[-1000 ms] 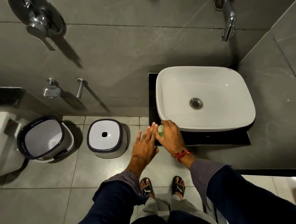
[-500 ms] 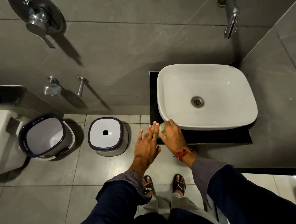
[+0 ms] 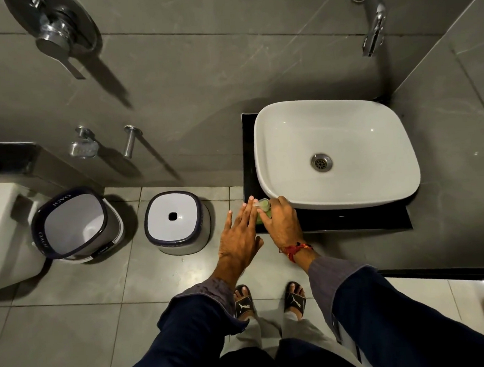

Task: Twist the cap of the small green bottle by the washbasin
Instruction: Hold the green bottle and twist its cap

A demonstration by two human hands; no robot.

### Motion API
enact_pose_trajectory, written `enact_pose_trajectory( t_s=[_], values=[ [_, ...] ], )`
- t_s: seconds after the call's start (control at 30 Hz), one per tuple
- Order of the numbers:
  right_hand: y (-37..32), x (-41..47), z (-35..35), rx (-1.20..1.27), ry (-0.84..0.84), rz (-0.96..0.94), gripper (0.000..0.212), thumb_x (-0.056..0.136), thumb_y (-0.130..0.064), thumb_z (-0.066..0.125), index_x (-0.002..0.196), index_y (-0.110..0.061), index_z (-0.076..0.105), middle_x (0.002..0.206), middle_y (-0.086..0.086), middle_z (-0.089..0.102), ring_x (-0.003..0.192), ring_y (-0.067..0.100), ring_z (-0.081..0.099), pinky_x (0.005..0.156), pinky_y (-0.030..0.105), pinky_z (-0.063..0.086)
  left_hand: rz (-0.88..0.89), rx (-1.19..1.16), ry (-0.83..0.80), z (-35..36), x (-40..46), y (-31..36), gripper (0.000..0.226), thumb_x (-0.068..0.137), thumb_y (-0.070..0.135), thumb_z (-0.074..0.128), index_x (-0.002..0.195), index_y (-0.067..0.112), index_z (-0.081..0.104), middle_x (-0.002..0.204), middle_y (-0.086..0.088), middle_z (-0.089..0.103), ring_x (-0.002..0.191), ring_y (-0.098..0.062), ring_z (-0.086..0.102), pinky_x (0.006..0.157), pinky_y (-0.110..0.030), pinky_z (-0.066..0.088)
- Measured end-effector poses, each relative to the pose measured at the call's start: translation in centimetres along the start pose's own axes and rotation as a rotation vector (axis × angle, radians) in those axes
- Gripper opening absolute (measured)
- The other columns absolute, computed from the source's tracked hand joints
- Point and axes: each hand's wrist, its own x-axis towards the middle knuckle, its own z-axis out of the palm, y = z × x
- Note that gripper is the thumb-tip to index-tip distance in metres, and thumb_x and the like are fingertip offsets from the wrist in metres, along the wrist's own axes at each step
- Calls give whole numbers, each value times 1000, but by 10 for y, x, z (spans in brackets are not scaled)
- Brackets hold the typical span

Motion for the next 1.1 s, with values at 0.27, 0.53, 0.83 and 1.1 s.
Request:
enact_pose_trajectory(
  t_s=[0.27,0.53,0.83,1.1],
  values=[
    [-3,-5,3,-13,-2,-36,33,100,-25,57,123,0,57,121,19,57,108,30,62,94,39,57,13,-12,-4,-2,-1,-3,93,101,44,56,162,16,-9,172,-4,-17,160,-23,-8,130,-51,6],
    [-9,-12,8,-62,2,38,41,102,-31,54,125,2,51,122,23,61,109,35,64,94,39,57,17,-22,5,0,-2,-9,93,100,41,57,162,14,-7,173,-5,-8,160,-22,-4,131,-49,3],
    [9,-28,-1,28,76,-170,55,93,-26,68,143,-16,45,129,11,48,120,25,54,94,35,57,15,-38,17,-1,-4,-5,93,102,51,50,162,12,-9,173,-7,-11,160,-22,-6,131,-50,4],
    [5,-31,-4,-400,-37,-421,69,91,-17,56,153,-12,27,161,7,31,151,27,23,122,46,29,-10,-61,-15,-3,-6,5,85,105,50,40,162,13,-10,172,-7,-14,160,-23,-6,130,-51,3]
  ],
)
